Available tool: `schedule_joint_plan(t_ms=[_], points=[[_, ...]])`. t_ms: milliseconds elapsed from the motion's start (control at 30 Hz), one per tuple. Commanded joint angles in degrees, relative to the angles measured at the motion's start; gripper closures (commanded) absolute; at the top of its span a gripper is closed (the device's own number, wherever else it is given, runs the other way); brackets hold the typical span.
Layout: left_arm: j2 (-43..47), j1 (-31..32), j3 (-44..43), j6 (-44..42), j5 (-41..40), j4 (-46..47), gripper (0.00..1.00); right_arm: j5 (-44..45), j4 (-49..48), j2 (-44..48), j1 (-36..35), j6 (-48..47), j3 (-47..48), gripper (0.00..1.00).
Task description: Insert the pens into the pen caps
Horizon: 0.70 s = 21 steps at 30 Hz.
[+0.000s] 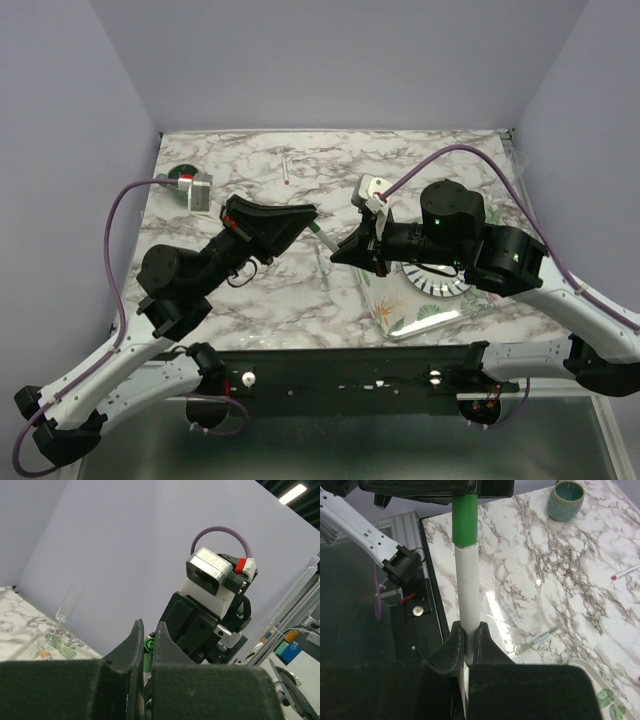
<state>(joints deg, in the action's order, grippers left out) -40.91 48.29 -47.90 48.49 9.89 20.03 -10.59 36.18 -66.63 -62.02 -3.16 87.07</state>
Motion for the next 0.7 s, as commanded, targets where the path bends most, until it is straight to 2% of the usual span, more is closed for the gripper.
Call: schedule_joint_plan(t_ms=[0, 167, 300, 500, 667], points=[[-4.0, 4.2, 5.5, -1.7, 12.8, -20.9, 1.0, 8.5, -41.6, 1.9, 2.1, 6.1, 5.7, 0.99], [-5.7, 5.7, 5.9, -2.8, 13.9, -18.0, 1.0, 7.1, -43.0, 1.1, 2.1, 10.6, 6.4, 0.99], [-5.6, 6.1, 7.0, -3.5, 14.9, -16.7, 1.0, 8.3, -41.1, 0.5, 2.2, 13.0, 10.8, 0.99], [-5.8, 6.7, 7.6, -3.5, 15.3, -18.9, 1.0, 8.1, -37.9, -1.0, 2.1, 7.9, 15.3, 0.99], [-6.9, 6.8, 8.4, -0.9, 16.3, -13.8, 1.0, 6.7, -37.2, -2.5, 2.1, 8.1, 17.8, 0.99]])
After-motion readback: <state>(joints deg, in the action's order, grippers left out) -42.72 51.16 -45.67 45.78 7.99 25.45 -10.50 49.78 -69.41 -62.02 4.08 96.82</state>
